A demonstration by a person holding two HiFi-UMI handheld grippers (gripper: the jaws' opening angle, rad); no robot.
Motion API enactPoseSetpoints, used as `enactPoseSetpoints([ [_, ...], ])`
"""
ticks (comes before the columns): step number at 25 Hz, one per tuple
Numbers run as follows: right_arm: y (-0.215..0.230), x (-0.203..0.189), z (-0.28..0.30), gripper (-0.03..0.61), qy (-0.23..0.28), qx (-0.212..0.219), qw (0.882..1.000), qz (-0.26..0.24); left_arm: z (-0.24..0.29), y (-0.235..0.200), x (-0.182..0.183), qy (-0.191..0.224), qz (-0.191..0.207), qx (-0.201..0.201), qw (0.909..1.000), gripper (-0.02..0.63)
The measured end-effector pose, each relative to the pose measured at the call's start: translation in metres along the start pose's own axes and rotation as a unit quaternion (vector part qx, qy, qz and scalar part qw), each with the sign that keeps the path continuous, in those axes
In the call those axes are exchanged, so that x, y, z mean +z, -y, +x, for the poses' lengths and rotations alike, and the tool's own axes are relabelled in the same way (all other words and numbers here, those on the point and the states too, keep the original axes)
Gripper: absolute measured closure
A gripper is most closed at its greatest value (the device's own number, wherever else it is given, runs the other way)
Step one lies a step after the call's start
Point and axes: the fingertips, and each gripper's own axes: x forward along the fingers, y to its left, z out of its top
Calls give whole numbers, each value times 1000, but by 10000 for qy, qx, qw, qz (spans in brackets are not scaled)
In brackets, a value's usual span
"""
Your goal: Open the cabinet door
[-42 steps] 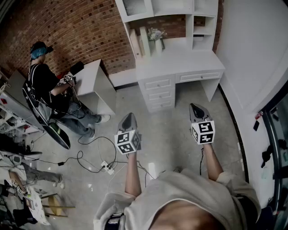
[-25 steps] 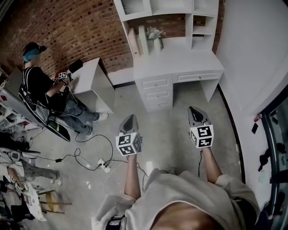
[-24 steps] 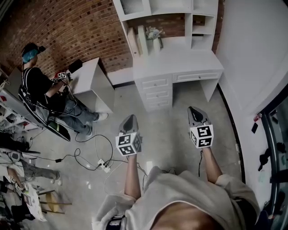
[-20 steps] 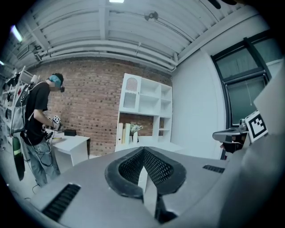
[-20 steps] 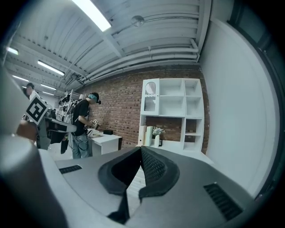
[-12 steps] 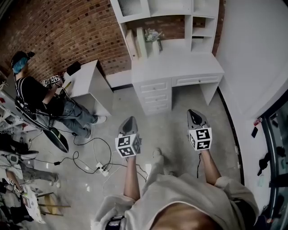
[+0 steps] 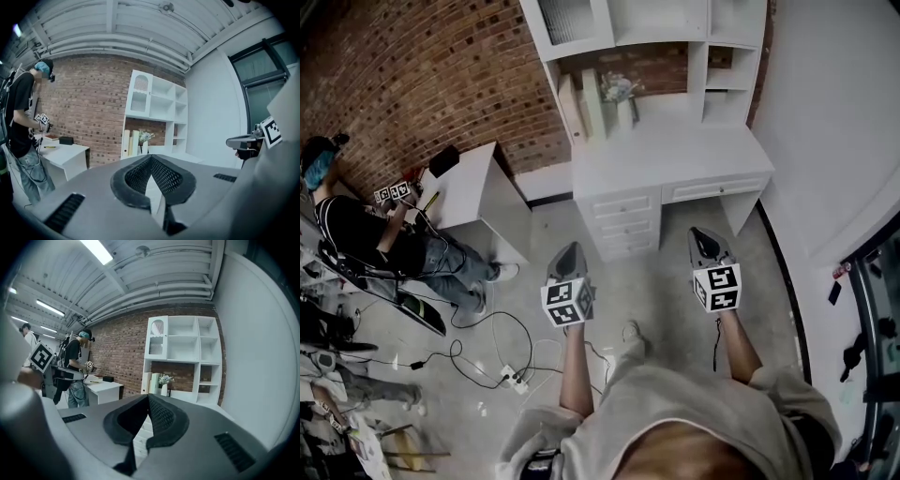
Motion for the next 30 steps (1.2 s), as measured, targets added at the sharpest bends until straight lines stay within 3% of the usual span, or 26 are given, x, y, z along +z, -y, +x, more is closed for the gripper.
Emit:
enactPoseSetpoints([
  [18,27,44,213,565,-9,-213,9997,-151,195,-104,60,19,-58,-298,9995,588],
  [30,35,34,289,565,-137,-389,9990,-151,275,-141,71,108,57,-460,9989,588],
])
